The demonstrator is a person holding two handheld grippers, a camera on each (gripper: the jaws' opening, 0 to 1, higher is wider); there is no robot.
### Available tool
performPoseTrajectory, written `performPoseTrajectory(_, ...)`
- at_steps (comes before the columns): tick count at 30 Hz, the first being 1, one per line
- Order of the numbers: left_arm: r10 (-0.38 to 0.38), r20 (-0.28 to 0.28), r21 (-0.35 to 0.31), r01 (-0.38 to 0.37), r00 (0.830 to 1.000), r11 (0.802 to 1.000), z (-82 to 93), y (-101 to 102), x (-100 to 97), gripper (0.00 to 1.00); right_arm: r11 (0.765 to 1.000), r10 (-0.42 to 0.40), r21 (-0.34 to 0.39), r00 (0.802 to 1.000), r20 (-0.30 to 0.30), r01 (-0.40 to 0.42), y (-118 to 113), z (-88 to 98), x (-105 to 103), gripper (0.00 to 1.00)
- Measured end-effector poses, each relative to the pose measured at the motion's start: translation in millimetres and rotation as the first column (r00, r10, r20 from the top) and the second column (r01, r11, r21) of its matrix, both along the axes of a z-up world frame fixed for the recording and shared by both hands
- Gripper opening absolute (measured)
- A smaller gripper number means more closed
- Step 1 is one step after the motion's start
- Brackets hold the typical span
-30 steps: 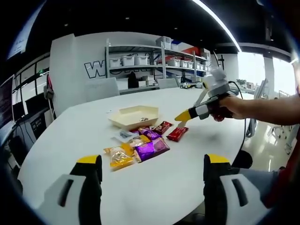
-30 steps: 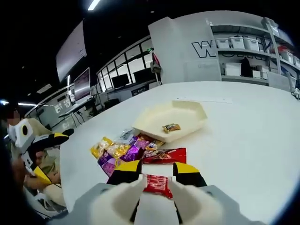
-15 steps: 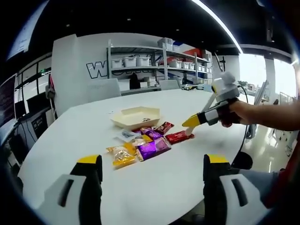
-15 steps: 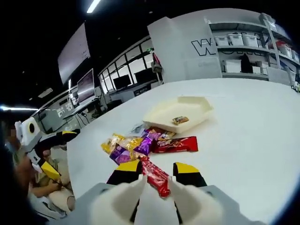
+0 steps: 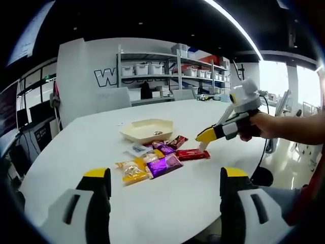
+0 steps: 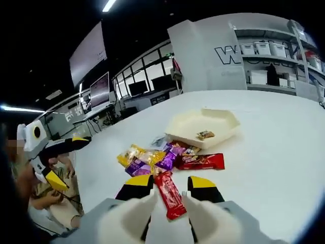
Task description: Place the target food into the container with the food tongs after gripping and lifting it, then release it inside without dropping or visibly crushing the food.
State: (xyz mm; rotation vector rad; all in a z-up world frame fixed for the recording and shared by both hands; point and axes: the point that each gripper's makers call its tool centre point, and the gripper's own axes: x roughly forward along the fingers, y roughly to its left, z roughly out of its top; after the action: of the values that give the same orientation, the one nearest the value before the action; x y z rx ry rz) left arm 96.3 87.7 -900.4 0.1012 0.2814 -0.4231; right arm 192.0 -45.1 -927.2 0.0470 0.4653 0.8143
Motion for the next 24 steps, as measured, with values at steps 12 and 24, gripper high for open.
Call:
performPoseTrajectory(12, 0.001, -0.006, 0.020, -0.001, 1.000, 1.000, -1.3, 1, -2.9, 0.86, 0.994, 0.083, -0.076, 0.995, 0.052, -0.079, 19, -8.4, 7, 0.22)
performPoseTrajectory(24, -0.003, -0.006, 0.024, 0.003, 1.000, 1.000, -2.6, 1, -2.0, 0.85, 0.979, 0.136, -0.164, 0.987, 0.083, -0.121, 20, -27.4, 4, 0.22)
